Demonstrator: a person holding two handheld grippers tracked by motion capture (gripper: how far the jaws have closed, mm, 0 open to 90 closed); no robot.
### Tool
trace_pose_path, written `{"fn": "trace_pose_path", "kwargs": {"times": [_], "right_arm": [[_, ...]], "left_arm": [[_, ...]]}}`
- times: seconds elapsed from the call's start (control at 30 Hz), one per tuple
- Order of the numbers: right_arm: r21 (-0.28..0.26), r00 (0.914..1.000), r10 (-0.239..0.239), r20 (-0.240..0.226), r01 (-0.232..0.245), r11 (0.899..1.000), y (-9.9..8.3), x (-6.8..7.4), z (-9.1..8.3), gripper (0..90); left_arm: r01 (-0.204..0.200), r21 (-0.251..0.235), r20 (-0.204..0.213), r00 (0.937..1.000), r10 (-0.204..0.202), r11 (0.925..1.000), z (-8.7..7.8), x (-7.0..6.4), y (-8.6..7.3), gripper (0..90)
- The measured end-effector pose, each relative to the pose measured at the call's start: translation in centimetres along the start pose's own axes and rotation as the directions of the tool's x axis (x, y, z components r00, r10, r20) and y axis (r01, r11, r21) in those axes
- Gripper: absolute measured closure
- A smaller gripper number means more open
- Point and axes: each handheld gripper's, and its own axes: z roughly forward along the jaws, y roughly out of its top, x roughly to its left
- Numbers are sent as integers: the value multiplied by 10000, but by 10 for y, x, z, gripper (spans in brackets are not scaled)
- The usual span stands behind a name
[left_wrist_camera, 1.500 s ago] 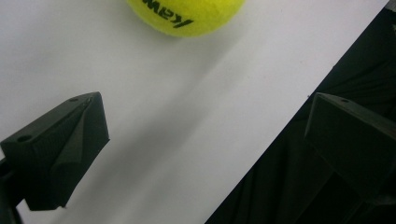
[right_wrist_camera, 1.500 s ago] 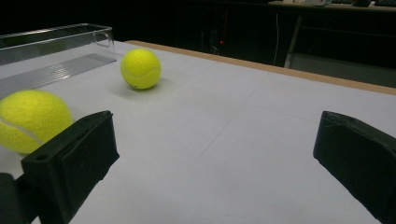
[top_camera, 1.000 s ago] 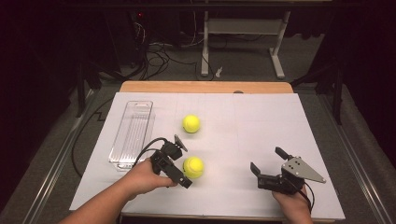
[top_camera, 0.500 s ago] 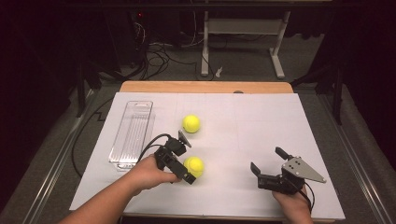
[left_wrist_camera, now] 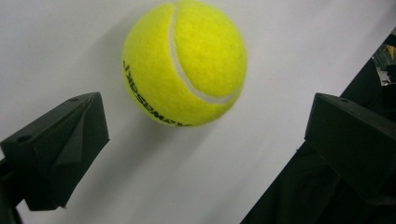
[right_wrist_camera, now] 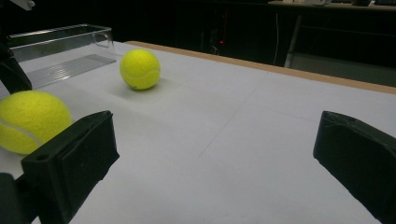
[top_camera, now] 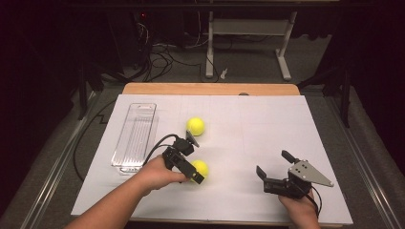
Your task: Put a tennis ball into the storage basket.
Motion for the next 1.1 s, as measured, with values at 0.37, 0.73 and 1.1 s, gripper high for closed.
{"fn": "trace_pose_path", "kwargs": {"times": [0.37,0.73,1.1], "right_arm": [[9,10000,-4,-14,4,10000,0,1,0,3],[5,10000,-15,-21,15,10000,0,0,0,3],[-8,10000,-25,-16,25,10000,0,0,0,3]], "left_arm": [[162,-2,-314,9994,-162,9999,9,4,8,7],[238,233,-347,9991,-230,9994,19,8,13,14],[161,259,-406,9991,-150,9995,23,8,14,59]]}}
